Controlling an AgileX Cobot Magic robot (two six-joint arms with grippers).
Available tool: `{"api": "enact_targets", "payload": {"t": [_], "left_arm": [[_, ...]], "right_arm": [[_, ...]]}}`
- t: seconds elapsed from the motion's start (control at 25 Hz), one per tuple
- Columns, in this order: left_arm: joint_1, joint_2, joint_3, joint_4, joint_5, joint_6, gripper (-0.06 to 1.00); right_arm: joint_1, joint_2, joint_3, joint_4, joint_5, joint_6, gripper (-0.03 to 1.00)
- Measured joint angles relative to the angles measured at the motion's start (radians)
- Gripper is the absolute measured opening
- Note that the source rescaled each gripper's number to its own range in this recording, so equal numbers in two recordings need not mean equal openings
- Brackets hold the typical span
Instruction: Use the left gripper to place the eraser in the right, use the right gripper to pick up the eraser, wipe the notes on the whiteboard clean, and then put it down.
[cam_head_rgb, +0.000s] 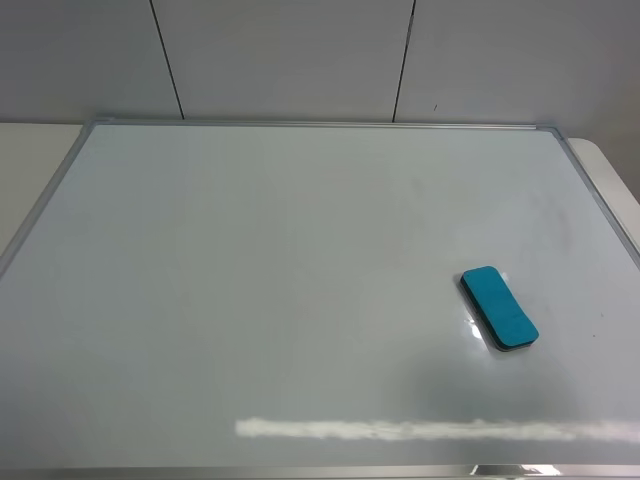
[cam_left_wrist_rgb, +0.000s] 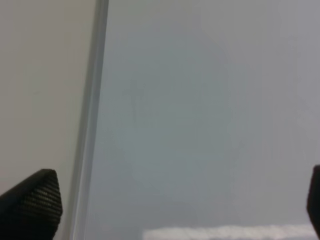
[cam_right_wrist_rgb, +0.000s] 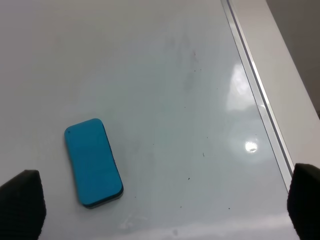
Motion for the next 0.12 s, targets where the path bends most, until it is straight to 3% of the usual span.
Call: {"api": "enact_targets", "payload": {"t": [0.12], "left_arm": [[0.000,0.000,0.000,0.000,0.000,0.000,1.00]], "right_arm": [[0.000,0.000,0.000,0.000,0.000,0.000,0.93]]}}
